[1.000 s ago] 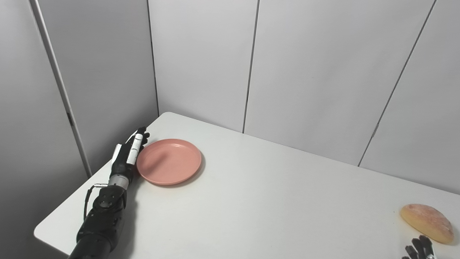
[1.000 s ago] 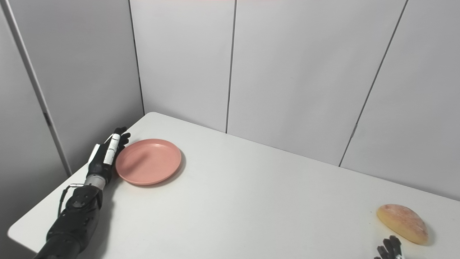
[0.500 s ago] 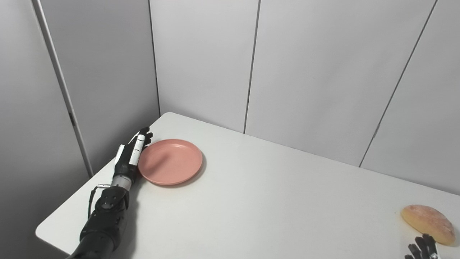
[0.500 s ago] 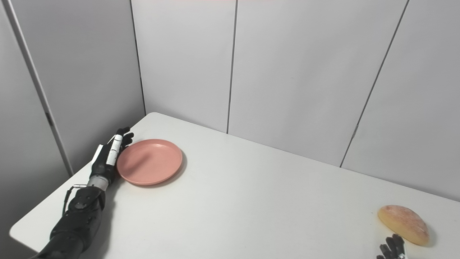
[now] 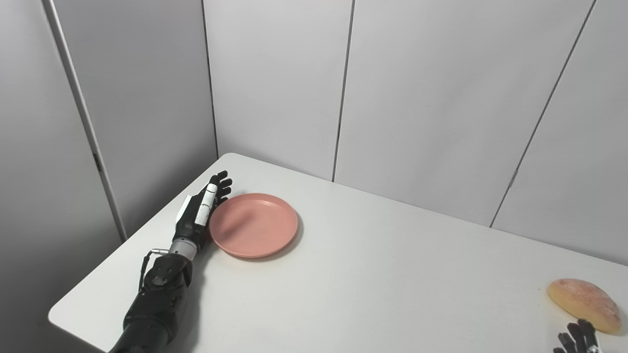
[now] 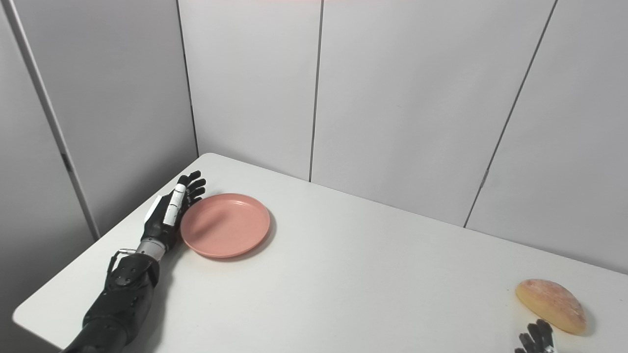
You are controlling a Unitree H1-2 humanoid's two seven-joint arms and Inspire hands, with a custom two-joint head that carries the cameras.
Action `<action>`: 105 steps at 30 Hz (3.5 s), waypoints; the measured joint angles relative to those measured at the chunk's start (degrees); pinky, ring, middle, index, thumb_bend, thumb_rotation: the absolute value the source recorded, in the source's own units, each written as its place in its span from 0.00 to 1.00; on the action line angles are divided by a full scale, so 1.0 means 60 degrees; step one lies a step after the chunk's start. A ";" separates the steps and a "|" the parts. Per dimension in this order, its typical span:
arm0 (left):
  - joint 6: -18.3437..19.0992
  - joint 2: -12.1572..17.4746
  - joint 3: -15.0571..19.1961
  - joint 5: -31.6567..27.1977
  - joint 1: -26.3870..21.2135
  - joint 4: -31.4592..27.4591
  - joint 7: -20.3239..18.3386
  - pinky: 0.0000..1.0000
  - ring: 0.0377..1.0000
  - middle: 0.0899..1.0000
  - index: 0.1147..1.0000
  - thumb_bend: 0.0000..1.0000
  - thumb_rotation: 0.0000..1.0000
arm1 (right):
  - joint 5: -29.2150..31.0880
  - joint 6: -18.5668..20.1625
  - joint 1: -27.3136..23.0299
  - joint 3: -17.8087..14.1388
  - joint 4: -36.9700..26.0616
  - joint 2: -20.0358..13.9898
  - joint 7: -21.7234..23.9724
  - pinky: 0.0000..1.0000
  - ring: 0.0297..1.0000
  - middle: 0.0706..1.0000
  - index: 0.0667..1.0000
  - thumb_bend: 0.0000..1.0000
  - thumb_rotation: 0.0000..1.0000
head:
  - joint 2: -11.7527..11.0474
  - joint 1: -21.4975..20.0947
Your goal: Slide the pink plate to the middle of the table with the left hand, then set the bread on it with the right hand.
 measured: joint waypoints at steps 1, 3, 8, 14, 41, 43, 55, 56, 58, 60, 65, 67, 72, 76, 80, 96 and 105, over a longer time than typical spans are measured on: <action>0.0044 -0.0048 -0.0009 -0.0006 0.0004 -0.0064 -0.0049 0.91 0.92 0.90 0.85 0.76 1.00 | -0.0001 0.0000 -0.0006 0.0002 -0.0005 0.0016 -0.0009 1.00 1.00 1.00 1.00 0.60 0.80 | 0.0015 0.0000; 0.0097 -0.0174 -0.0027 -0.0081 0.0033 -0.0253 -0.0121 0.90 0.91 0.89 0.84 0.77 0.99 | -0.0004 0.0008 0.0006 0.0000 -0.0056 0.0031 -0.0070 1.00 1.00 1.00 1.00 0.59 0.80 | 0.0073 -0.0059; 0.0054 -0.0281 -0.0035 -0.0249 -0.0010 -0.0233 -0.0317 0.91 0.91 0.88 0.82 0.76 0.95 | -0.0097 0.0066 0.0014 0.0050 -0.0265 -0.0035 -0.0064 1.00 1.00 1.00 1.00 0.56 0.84 | 0.0147 -0.0191; 0.0030 -0.0358 -0.0021 -0.0574 -0.0049 -0.0223 -0.0669 0.93 0.91 0.89 0.84 0.76 0.95 | -0.0131 0.0278 0.0043 0.0161 -0.0579 -0.0100 -0.0061 1.00 1.00 1.00 1.00 0.50 0.84 | 0.0249 -0.0322; 0.0454 -0.0967 -0.0848 0.0074 0.0390 -0.1545 -0.0310 0.99 0.95 0.90 0.85 0.70 1.00 | -0.0249 0.0662 0.0053 0.0177 -0.1017 -0.0047 -0.0329 1.00 1.00 1.00 1.00 0.41 0.85 | 0.0337 -0.0337; 0.0456 -0.0983 -0.0872 0.0074 0.0379 -0.1546 -0.0273 1.00 0.96 0.89 0.85 0.73 1.00 | -0.0251 0.0669 0.0053 0.0177 -0.1036 -0.0048 -0.0329 1.00 1.00 1.00 1.00 0.40 0.86 | 0.0366 -0.0337; 0.0462 -0.1159 -0.0970 0.0075 0.0334 -0.1623 -0.0246 0.99 0.96 0.89 0.85 0.75 1.00 | -0.0284 0.0742 0.0053 0.0178 -0.1069 -0.0047 -0.0397 1.00 1.00 1.00 1.00 0.41 0.84 | 0.0366 -0.0337; 0.0462 -0.1167 -0.0971 0.0075 0.0332 -0.1623 -0.0247 0.99 0.96 0.89 0.85 0.75 1.00 | -0.0292 0.0742 0.0053 0.0179 -0.1070 -0.0047 -0.0400 1.00 1.00 1.00 1.00 0.41 0.84 | 0.0366 -0.0337; 0.0463 -0.1170 -0.0969 0.0075 0.0331 -0.1623 -0.0247 0.99 0.96 0.89 0.85 0.75 1.00 | -0.0309 0.0743 0.0053 0.0179 -0.1070 -0.0048 -0.0401 1.00 1.00 1.00 1.00 0.40 0.84 | 0.0381 -0.0352; 0.0463 -0.1172 -0.0970 0.0075 0.0331 -0.1628 -0.0246 1.00 0.96 0.89 0.85 0.75 1.00 | -0.0316 0.0743 0.0053 0.0179 -0.1071 -0.0049 -0.0397 1.00 1.00 1.00 1.00 0.40 0.84 | 0.0381 -0.0337; 0.0464 -0.1182 -0.0967 0.0075 0.0331 -0.1639 -0.0247 1.00 0.96 0.89 0.85 0.75 0.99 | -0.0316 0.0746 0.0053 0.0179 -0.1083 -0.0048 -0.0397 1.00 1.00 1.00 1.00 0.40 0.84 | 0.0381 -0.0337; 0.0464 -0.1182 -0.0962 0.0075 0.0331 -0.1638 -0.0246 0.99 0.96 0.88 0.84 0.75 0.99 | -0.0316 0.0746 0.0053 0.0179 -0.1083 -0.0048 -0.0396 1.00 1.00 1.00 1.00 0.39 0.84 | 0.0381 -0.0337; 0.0463 -0.1181 -0.0931 0.0070 0.0332 -0.1648 -0.0246 1.00 0.96 0.88 0.84 0.75 0.99 | -0.0409 0.0746 0.0053 0.0180 -0.1083 -0.0048 -0.0397 1.00 1.00 1.00 1.00 0.39 0.84 | 0.0381 -0.0352; 0.0463 -0.1181 -0.0895 0.0048 0.0330 -0.1644 -0.0249 1.00 0.96 0.88 0.84 0.74 0.99 | -0.0447 0.0761 0.0053 0.0182 -0.1107 -0.0048 -0.0398 1.00 1.00 1.00 1.00 0.39 0.85 | 0.0396 -0.0352; 0.0463 -0.1185 -0.0854 0.0029 0.0330 -0.1646 -0.0245 1.00 0.96 0.88 0.84 0.74 0.97 | -0.0455 0.0803 0.0053 0.0184 -0.1205 -0.0049 -0.0396 1.00 1.00 1.00 1.00 0.39 0.85 | 0.0410 -0.0352; 0.0461 -0.1209 -0.0633 -0.0003 0.0309 -0.1624 -0.0273 1.00 0.96 0.90 0.86 0.76 1.00 | -0.0456 0.0834 0.0053 0.0184 -0.1271 -0.0050 -0.0371 1.00 1.00 1.00 1.00 0.37 0.86 | 0.0440 -0.0337; 0.0457 -0.1202 -0.0551 0.0008 0.0196 -0.1412 -0.0301 0.99 0.95 0.89 0.85 0.75 0.99 | -0.0422 0.0837 0.0054 0.0176 -0.1271 -0.0051 -0.0373 1.00 1.00 1.00 1.00 0.40 0.84 | 0.0483 -0.0352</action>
